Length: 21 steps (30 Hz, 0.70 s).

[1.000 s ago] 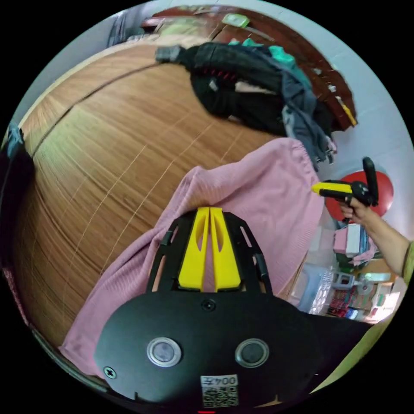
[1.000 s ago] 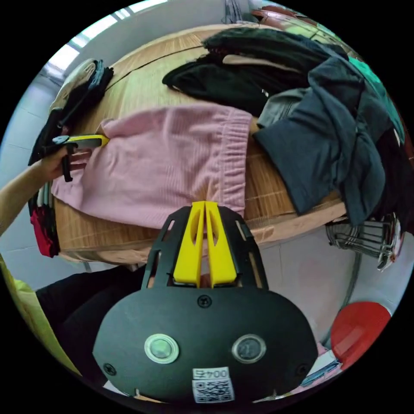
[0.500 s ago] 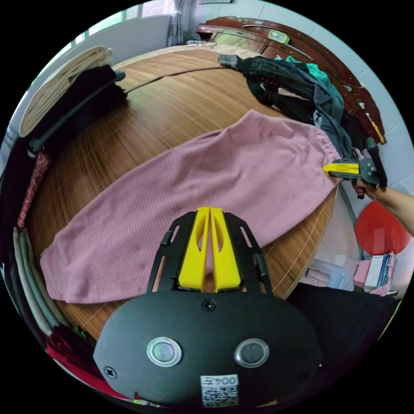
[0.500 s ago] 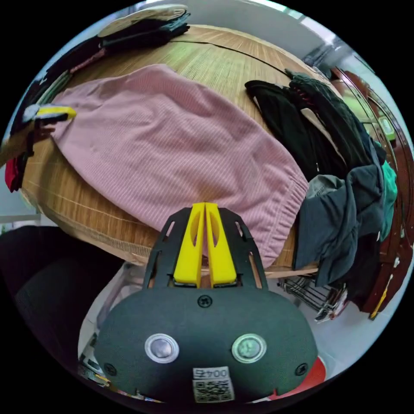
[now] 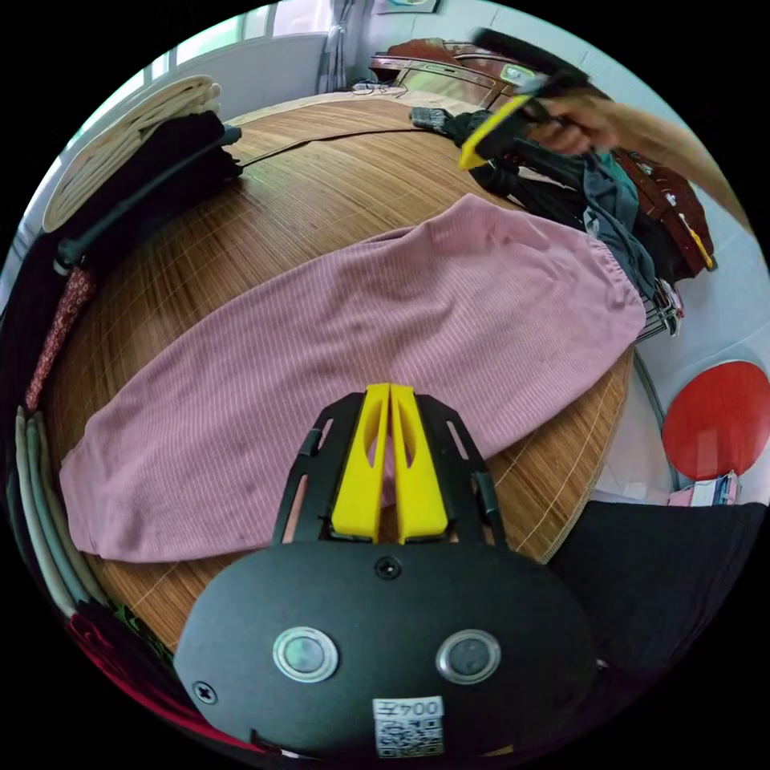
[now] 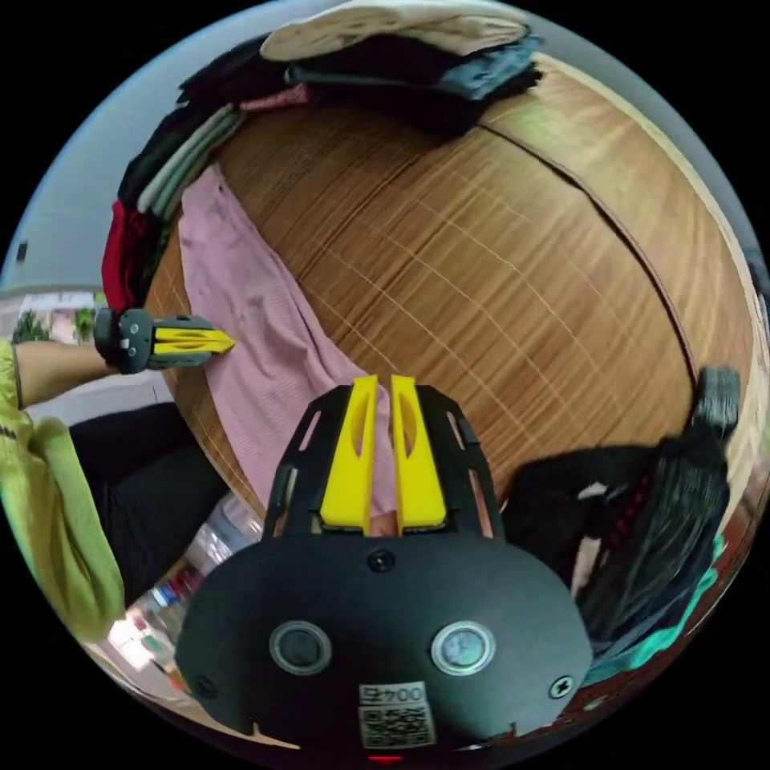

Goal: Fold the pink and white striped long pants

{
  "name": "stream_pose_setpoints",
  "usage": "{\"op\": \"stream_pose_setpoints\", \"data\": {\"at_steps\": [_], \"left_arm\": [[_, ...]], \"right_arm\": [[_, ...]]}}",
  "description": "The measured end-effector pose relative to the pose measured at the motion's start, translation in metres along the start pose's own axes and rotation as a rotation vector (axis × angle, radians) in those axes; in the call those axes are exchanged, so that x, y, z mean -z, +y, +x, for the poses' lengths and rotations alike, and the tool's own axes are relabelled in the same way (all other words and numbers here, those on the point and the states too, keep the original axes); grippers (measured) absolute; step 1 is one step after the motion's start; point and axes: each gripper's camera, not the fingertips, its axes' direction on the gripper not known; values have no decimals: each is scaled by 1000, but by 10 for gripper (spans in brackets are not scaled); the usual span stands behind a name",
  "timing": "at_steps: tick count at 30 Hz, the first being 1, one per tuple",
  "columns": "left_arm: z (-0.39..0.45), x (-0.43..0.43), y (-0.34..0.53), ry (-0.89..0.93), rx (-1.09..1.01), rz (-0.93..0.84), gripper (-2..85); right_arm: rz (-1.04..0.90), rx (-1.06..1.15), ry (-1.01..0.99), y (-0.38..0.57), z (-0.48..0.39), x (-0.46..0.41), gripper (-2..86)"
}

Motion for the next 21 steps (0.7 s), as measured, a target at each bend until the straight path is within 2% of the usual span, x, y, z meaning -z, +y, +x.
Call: {"op": "stream_pose_setpoints", "data": {"at_steps": [4,9,14,15,18,19,21], "left_arm": [[1,2,6,5,22,20,1],[-1,6,9,24,33,26,0],[-3,10,11,38,35,28,0],[-3,10,10,40,37,26,0],[-5,12,10,54,47,22,0],[-6,12,9,57,47,22,0],[-7,14,8,68,46,17,0]], "right_arm": [[-214,372,97,-61,-45,-25,63],[-257,495,130,-86,-64,-37,76],[-237,484,187,-104,-58,-39,11],[-212,424,182,-108,-45,-31,5],[-95,107,-73,-109,29,-11,1],[-71,20,-56,-103,45,-12,0],[-47,5,-17,-96,51,-6,2]]}}
